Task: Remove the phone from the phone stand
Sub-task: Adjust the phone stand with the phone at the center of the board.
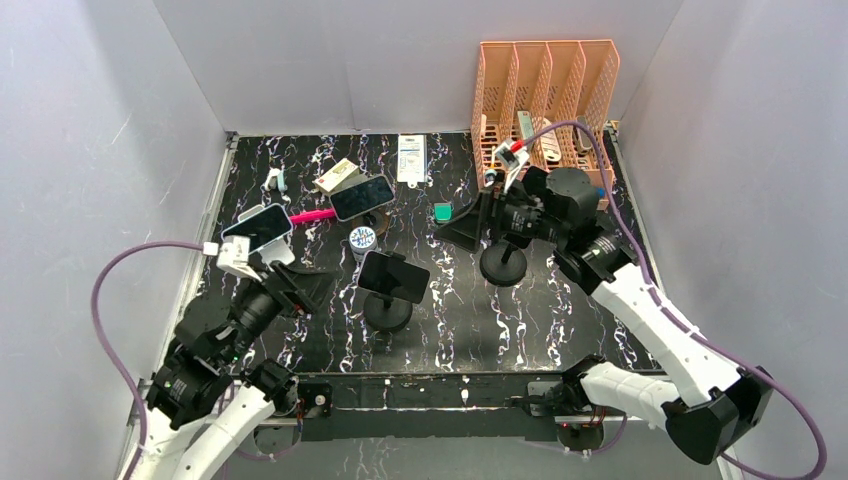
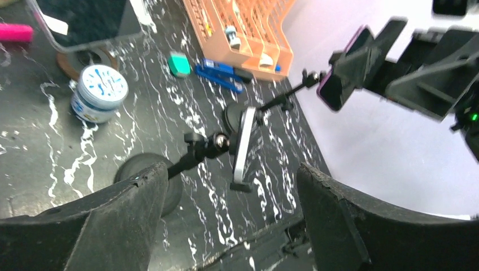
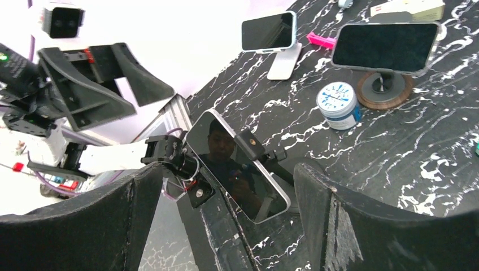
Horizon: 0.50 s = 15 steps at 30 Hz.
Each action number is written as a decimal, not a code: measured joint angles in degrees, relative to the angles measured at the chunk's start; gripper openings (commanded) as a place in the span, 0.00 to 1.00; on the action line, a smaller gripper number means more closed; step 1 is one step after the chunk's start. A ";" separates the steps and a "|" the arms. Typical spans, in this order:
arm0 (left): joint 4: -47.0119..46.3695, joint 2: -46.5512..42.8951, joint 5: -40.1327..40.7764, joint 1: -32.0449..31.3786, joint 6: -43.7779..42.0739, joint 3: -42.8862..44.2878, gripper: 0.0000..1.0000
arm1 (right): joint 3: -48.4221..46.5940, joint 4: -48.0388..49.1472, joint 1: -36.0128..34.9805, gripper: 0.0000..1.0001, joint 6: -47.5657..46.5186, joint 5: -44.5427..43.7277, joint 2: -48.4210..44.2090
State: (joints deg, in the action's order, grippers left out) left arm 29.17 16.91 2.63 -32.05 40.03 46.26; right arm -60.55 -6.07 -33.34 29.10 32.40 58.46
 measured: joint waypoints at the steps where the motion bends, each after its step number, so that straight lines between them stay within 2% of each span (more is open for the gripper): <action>1: -0.66 -0.50 -1.40 0.00 0.02 -1.16 0.80 | -0.72 0.07 -0.90 0.93 -0.39 -0.22 0.98; 9: -3.93 -2.40 -13.09 0.00 -0.87 -12.50 0.79 | -2.43 0.28 -8.63 0.94 -2.69 -3.72 5.27; 15: -7.91 -2.67 -18.01 0.00 -2.03 -14.40 0.78 | -2.43 1.81 -10.82 0.94 -3.28 -5.70 5.35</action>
State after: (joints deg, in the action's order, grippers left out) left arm 21.26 14.24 -15.38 -32.05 38.00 31.86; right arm -62.98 -4.25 -44.16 25.82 26.70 63.81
